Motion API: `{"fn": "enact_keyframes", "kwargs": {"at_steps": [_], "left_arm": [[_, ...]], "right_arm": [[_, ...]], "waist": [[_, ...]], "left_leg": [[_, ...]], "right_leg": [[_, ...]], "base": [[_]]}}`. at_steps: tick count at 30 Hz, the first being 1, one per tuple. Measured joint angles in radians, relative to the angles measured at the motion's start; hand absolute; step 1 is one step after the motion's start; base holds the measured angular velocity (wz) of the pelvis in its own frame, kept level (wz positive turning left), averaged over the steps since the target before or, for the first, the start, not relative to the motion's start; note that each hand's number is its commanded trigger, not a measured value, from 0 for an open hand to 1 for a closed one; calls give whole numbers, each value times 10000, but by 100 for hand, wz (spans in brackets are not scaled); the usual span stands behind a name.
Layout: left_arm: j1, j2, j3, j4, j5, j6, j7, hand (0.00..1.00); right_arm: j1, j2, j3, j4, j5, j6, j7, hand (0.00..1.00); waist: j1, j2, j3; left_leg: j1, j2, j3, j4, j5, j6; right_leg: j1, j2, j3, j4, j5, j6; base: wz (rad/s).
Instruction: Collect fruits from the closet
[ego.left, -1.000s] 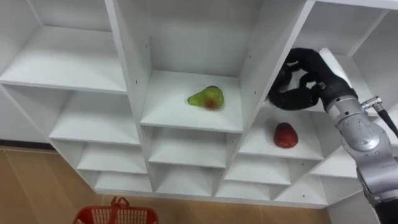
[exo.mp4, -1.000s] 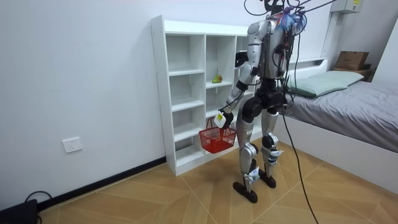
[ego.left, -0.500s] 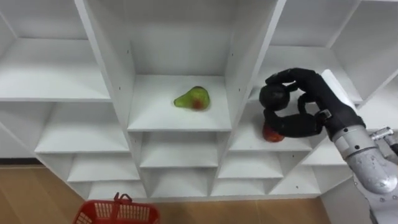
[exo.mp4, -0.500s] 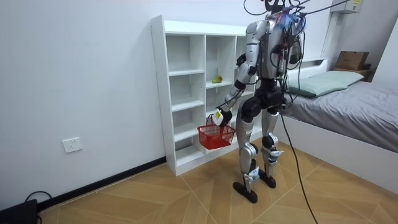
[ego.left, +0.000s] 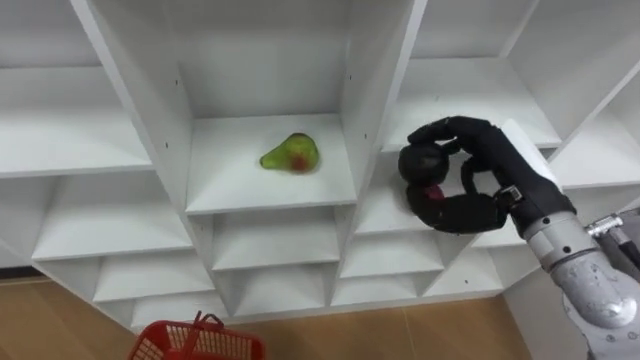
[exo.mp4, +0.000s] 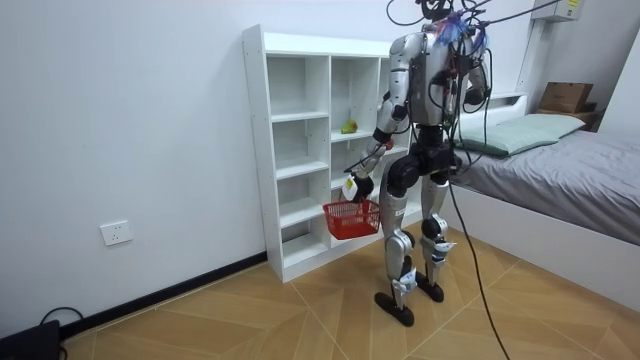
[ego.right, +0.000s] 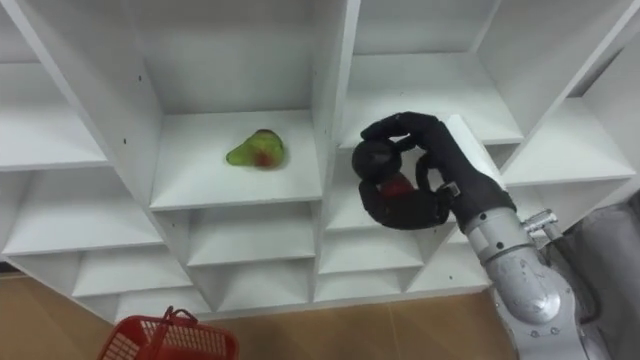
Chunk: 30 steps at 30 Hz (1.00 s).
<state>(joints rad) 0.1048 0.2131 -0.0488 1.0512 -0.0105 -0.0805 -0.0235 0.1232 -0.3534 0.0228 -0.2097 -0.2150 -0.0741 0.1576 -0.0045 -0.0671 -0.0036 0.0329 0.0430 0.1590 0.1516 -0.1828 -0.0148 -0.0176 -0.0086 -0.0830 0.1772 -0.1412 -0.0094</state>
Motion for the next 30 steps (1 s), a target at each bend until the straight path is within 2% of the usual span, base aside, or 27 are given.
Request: {"fn": "enact_keyframes", "kwargs": {"at_steps": [4,7,12,14,22,25,30], "left_arm": [[-247,-6,-337,143,-6,-5,-3,100],[-364,-13,-471,-16,-5,-82,-91,100],[-491,13,-903,-217,-15,-143,-90,100],[-598,4,-1067,-416,4,-141,-88,100],[-1084,-49,-1710,-807,16,-262,-182,100],[-1063,-41,-1726,-1262,12,-338,-345,100],[-960,-25,-1937,-2213,0,-514,-620,100]], "right_arm": [[29,143,399,-200,10,-4,-5,100],[163,500,696,-200,-277,-3,82,100],[187,515,1215,-115,-587,-40,134,100],[174,575,1560,420,-1128,-227,-105,100],[62,622,2382,2062,-2040,-336,-131,100],[-167,664,2535,2935,-2587,-442,-206,100],[-233,741,2928,4140,-3074,-472,-473,100]], "waist": [[34,35,25],[72,93,49],[30,208,71],[30,210,63],[132,294,129],[147,353,168],[349,376,169]], "left_leg": [[-59,2,19,3,-1,0],[-243,8,16,58,-1,1],[-494,19,-81,173,-1,2],[-656,18,-188,252,0,2],[-1296,21,-300,573,3,19],[-1543,20,-324,668,16,39],[-1783,7,-386,773,38,51]], "right_leg": [[-119,2,5,85,0,0],[-267,2,-10,103,8,-13],[-447,-8,-114,135,15,-24],[-526,-23,-237,138,16,-26],[-1070,-87,-489,402,21,-35],[-1274,-108,-551,440,21,-50],[-1453,-128,-586,445,34,-70]], "base": [[0],[0],[6],[14],[7],[1],[3]]}}
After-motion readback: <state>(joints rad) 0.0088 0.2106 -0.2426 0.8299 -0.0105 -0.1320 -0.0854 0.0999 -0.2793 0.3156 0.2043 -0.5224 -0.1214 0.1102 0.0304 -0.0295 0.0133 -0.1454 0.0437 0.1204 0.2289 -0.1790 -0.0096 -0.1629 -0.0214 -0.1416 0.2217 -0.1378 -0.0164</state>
